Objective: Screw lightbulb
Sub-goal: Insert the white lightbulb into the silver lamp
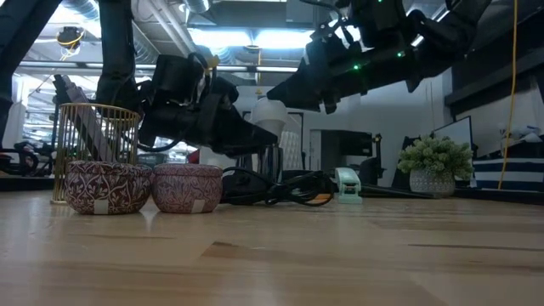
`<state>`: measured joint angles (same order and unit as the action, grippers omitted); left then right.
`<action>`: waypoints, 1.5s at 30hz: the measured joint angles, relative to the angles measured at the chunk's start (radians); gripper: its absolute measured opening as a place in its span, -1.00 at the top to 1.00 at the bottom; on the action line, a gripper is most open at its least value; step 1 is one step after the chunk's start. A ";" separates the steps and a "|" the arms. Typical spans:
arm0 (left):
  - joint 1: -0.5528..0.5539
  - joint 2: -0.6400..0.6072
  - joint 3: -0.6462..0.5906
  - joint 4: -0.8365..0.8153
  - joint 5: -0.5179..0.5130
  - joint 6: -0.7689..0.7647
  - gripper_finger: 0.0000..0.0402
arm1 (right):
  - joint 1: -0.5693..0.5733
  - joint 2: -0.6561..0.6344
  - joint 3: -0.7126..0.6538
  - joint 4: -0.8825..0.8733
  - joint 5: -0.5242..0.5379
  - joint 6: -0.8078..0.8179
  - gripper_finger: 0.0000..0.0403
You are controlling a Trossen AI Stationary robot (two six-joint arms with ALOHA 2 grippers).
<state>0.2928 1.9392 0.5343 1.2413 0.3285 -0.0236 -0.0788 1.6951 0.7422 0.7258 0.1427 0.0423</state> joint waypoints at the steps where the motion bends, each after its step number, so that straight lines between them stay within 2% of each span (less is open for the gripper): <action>1: 0.000 0.000 0.000 0.002 0.000 0.008 -0.06 | 0.000 0.000 0.000 -0.002 0.000 0.000 0.03; 4: 0.007 0.000 0.000 0.005 0.001 0.017 -0.06 | 0.000 0.000 0.000 -0.012 0.000 0.001 0.03; 16: 0.059 0.000 -0.001 0.020 0.037 -0.150 -0.07 | -0.001 0.002 -0.002 -0.016 0.004 0.002 0.03; 20: 0.057 0.000 -0.001 0.034 0.072 -0.159 -0.07 | 0.000 0.002 -0.002 -0.016 0.003 0.002 0.03; 35: 0.069 -0.006 -0.030 0.085 0.093 -0.176 -0.07 | 0.000 0.002 -0.003 -0.016 -0.003 0.001 0.03; 45: 0.088 -0.135 -0.123 0.076 0.102 -0.179 -0.07 | 0.000 0.002 -0.003 -0.015 -0.002 0.001 0.03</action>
<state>0.3809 1.8045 0.4116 1.3170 0.4305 -0.2028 -0.0788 1.6974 0.7395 0.7107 0.1402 0.0437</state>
